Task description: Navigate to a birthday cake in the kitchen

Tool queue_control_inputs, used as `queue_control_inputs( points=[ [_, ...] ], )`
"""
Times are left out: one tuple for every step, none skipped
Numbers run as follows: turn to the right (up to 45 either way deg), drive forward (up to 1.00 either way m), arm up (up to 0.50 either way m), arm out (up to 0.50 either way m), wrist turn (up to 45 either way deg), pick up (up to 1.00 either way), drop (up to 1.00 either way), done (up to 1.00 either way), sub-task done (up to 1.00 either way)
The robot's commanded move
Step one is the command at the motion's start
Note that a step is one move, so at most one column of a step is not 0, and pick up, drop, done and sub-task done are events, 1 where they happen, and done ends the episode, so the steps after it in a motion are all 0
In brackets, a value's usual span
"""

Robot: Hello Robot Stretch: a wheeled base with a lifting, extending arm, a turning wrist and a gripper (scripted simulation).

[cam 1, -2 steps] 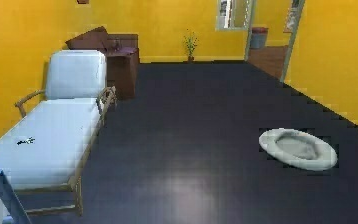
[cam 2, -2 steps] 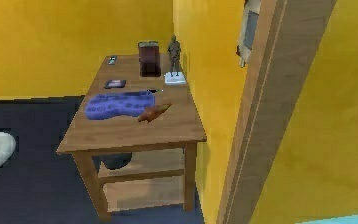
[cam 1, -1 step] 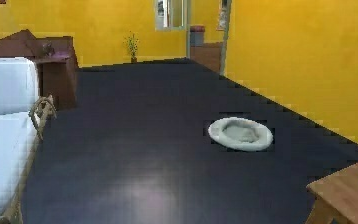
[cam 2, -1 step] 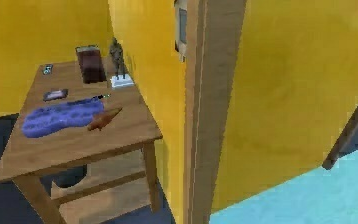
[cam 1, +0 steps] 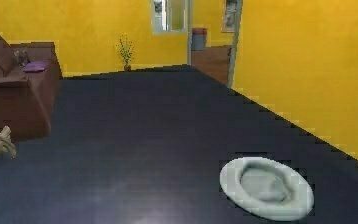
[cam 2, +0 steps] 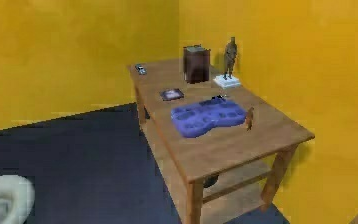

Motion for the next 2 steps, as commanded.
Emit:
queue_control_inputs(
  points=[
    [45.0,0.0,0.0,0.0,0.0,0.0,0.0,0.0,0.0],
    [18.0,0.0,0.0,0.0,0.0,0.0,0.0,0.0,0.0]
  ],
)
